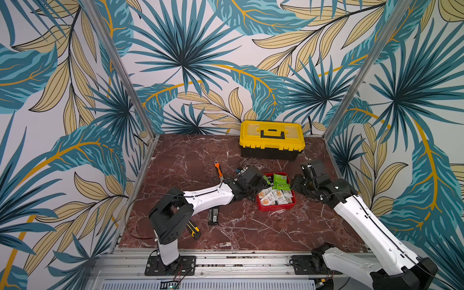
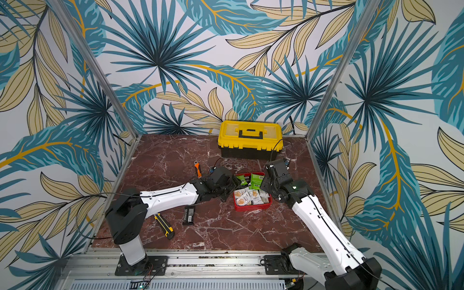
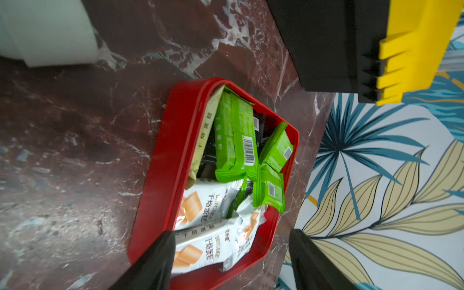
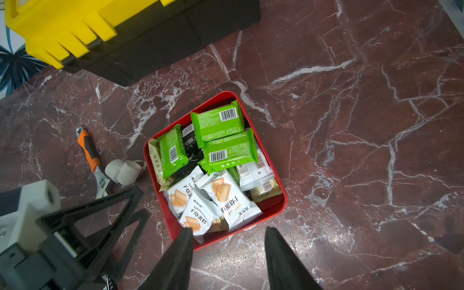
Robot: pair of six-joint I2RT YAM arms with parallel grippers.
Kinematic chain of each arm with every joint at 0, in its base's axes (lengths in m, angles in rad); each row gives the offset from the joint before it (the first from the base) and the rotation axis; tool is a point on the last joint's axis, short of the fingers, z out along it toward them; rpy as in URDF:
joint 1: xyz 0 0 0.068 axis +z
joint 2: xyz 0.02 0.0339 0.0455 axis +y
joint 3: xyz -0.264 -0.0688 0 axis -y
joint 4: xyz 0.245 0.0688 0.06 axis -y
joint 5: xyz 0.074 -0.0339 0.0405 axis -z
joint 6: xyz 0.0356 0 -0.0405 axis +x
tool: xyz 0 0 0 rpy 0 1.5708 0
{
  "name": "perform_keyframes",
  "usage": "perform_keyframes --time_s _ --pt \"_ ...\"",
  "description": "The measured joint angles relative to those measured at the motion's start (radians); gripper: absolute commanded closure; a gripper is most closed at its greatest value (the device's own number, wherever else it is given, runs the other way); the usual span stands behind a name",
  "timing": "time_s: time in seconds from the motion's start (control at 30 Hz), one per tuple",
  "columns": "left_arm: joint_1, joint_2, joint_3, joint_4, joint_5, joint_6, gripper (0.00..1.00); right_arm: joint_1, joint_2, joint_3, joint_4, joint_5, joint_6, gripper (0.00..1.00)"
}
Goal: Take the cookies out of the storage box
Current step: Pick up the cookie from the storage box.
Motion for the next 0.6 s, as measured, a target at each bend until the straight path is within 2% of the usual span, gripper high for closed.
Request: perform_keyframes --time_s 0.3,0.6 --pt "-0.002 0.096 0.076 0.024 -0.034 -0.190 0.27 -0.001 -0.048 -0.057 -0.008 0.015 0.058 0.49" --pt "-0.003 0.170 0.132 0.040 -0.052 -0.288 0.30 -0.002 -0.054 -0.058 -0.008 0.026 0.073 0.49"
